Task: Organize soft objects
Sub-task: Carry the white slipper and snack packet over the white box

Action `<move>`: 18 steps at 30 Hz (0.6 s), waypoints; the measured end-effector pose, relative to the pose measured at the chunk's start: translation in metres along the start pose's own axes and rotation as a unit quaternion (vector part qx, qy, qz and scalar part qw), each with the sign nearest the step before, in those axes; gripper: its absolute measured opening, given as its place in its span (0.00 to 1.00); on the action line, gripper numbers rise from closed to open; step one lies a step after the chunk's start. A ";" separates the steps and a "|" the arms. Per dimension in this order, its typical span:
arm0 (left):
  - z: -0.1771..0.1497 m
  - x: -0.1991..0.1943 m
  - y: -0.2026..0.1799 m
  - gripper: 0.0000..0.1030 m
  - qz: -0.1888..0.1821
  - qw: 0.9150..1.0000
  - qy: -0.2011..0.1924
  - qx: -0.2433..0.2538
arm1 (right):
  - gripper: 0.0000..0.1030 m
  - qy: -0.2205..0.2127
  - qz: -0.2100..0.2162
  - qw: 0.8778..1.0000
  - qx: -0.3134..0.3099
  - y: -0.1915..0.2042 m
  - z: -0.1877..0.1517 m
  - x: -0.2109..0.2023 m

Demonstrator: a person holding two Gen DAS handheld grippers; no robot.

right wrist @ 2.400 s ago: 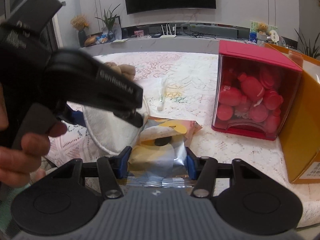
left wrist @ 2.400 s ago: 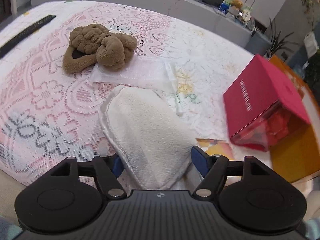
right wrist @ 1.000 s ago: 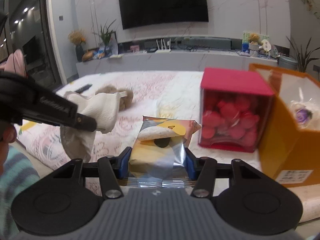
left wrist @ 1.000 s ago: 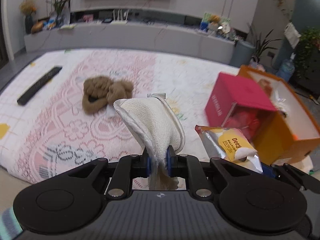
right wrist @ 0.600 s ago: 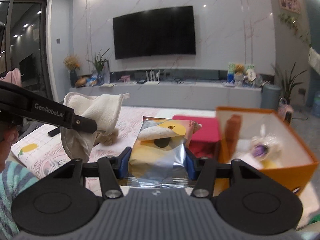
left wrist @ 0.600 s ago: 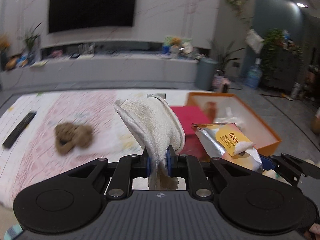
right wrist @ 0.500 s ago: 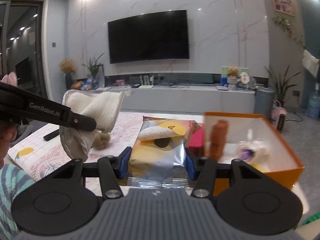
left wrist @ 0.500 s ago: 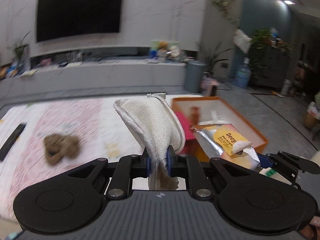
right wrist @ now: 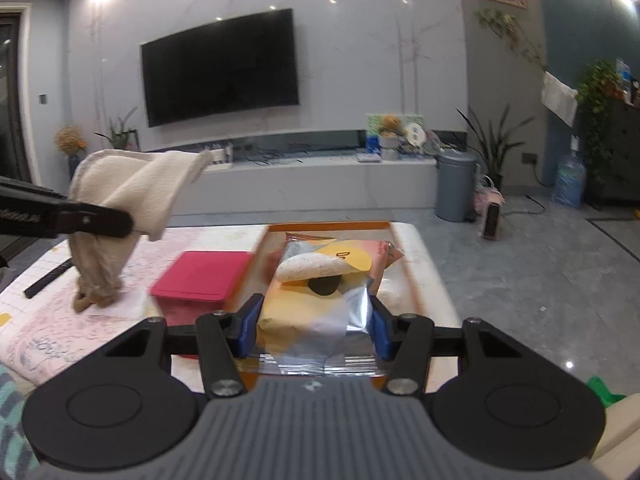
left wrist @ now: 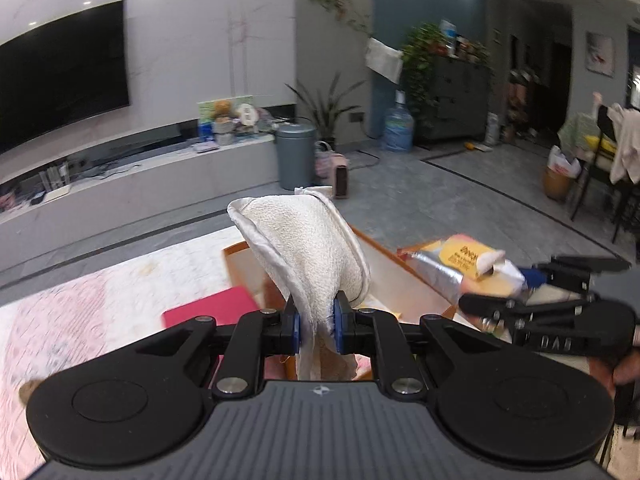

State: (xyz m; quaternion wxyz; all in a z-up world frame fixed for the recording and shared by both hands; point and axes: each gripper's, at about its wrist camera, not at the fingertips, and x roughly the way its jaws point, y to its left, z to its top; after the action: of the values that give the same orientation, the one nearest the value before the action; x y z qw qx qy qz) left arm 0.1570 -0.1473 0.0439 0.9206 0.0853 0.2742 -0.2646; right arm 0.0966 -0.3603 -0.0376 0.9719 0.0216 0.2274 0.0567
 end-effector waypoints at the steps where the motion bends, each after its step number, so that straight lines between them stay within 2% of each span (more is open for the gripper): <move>1: 0.003 0.007 -0.001 0.16 -0.006 1.000 0.008 0.000 | 0.52 0.005 -0.003 1.000 0.002 -0.010 0.004 0.003; 4: 0.013 0.031 -0.010 0.16 -0.018 0.999 0.026 0.015 | 0.52 0.023 -0.007 1.000 0.009 -0.034 0.015 0.016; 7: 0.018 0.061 -0.016 0.17 -0.015 0.998 0.061 0.032 | 0.52 0.049 0.005 0.999 0.009 -0.048 0.023 0.037; 11: 0.017 0.104 -0.014 0.17 -0.016 0.992 0.125 0.030 | 0.52 0.086 0.034 0.996 -0.001 -0.048 0.023 0.071; 18: 0.007 0.162 -0.008 0.17 0.002 0.977 0.210 0.028 | 0.52 0.152 0.045 0.986 -0.045 -0.039 0.014 0.127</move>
State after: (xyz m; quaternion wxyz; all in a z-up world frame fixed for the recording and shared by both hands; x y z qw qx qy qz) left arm 0.2714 -0.2274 -0.0398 0.8402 0.1647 0.4539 -0.2468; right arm 0.2202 -0.3836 -0.0835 0.9226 -0.0208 0.3682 0.1128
